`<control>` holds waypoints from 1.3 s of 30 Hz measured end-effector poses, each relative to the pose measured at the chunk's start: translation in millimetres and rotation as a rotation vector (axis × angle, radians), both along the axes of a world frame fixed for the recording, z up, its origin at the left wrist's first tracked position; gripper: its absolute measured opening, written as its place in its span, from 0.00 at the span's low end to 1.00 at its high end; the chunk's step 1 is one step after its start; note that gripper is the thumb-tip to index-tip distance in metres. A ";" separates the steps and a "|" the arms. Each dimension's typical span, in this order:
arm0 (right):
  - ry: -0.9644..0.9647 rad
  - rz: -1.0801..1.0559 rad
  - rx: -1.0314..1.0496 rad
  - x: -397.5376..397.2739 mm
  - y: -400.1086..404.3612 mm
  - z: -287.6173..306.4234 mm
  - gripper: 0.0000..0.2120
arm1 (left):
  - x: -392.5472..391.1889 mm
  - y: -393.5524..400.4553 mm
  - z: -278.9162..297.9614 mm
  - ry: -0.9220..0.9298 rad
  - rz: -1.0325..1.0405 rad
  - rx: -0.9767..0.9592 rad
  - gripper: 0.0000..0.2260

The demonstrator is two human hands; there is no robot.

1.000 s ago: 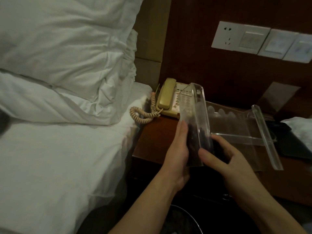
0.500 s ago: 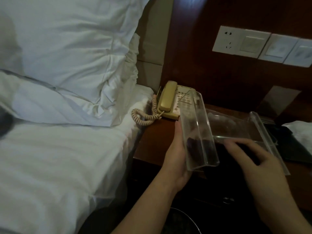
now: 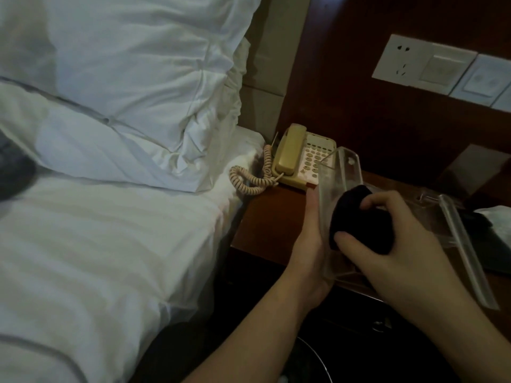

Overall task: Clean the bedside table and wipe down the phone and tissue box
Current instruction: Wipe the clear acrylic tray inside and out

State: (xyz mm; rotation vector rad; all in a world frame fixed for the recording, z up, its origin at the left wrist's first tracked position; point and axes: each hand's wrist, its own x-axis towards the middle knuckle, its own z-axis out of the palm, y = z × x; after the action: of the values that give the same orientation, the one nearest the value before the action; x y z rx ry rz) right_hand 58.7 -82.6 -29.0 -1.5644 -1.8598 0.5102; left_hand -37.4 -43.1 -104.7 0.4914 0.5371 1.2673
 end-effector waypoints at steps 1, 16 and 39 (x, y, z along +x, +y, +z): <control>-0.022 -0.022 0.011 -1.8 4.1 1.4 0.20 | 0.7 -0.3 0.2 -0.016 0.003 0.006 0.24; 0.192 -0.098 -0.129 -9.4 22.1 -0.8 0.22 | 1.9 -4.0 0.9 -0.125 0.008 0.018 0.26; 0.235 -0.068 -0.008 44.8 40.7 -49.4 0.21 | -7.0 19.8 -7.1 0.444 0.062 -0.010 0.28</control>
State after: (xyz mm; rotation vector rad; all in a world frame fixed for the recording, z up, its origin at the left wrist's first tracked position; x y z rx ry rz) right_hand 103.6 -41.9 -78.4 -1.4978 -1.6241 0.6421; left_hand -44.4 -23.3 -111.7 0.7591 0.9366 1.2165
